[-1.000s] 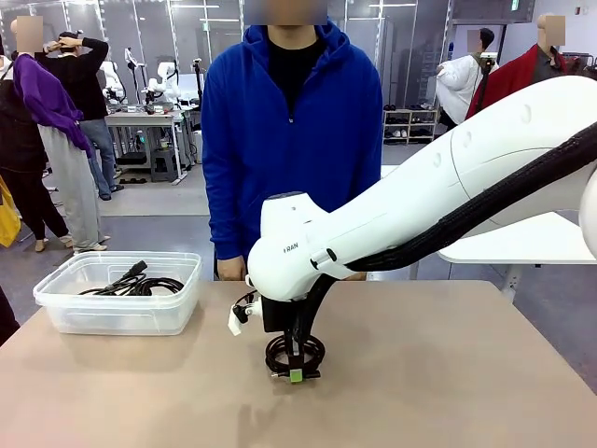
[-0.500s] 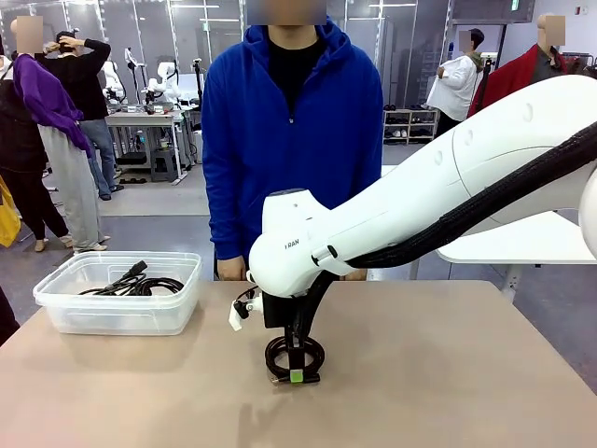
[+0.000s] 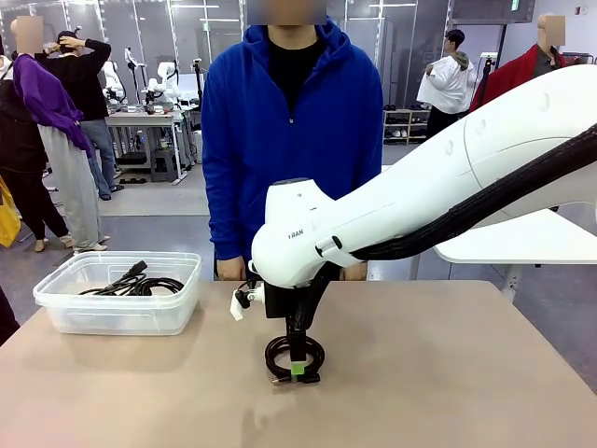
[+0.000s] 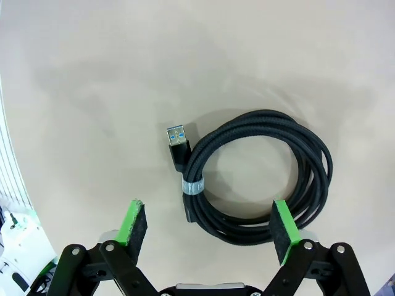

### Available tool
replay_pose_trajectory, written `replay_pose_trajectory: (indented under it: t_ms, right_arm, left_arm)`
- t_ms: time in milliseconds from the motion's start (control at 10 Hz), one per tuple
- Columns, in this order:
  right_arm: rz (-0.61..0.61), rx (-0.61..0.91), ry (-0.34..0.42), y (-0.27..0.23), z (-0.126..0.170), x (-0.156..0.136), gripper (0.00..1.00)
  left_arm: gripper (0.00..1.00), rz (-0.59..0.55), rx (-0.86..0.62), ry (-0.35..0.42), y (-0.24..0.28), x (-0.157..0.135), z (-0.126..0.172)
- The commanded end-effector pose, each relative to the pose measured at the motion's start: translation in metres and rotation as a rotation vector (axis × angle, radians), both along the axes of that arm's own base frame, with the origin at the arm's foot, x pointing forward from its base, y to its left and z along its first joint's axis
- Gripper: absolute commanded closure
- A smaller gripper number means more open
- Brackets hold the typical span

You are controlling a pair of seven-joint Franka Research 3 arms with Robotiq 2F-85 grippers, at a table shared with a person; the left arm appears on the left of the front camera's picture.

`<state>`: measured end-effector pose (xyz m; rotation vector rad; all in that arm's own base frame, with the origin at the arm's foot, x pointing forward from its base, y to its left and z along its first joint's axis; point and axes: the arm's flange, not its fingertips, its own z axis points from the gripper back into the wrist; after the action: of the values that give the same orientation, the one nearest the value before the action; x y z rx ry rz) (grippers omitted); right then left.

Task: Organize and store the cables.
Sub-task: Place the USB Extension Cable into the Organizing box.

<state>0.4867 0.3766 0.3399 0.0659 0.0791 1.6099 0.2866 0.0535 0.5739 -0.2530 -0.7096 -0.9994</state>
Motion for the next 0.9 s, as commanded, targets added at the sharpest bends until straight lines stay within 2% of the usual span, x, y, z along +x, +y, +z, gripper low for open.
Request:
replay_pose_trajectory:
  t_ms: [0,300,600,800]
  right_arm:
    - [-0.004,0.052,-0.015,-0.014,0.009,-0.012,0.00]
    - [-0.003,0.116,-0.048,-0.028,0.027,-0.016,0.00]
    - [-0.029,0.166,-0.107,-0.051,0.067,-0.023,0.00]
    - [-0.056,0.204,-0.107,-0.071,0.088,-0.026,0.00]
  left_arm:
    - [0.00,0.004,-0.004,0.000,-0.002,-0.001,0.001]
    - [0.00,0.004,-0.004,0.000,-0.002,-0.001,0.001]
    - [0.00,0.004,-0.004,0.000,-0.002,-0.001,0.001]
    - [0.00,0.004,-0.004,0.000,-0.002,-0.001,0.001]
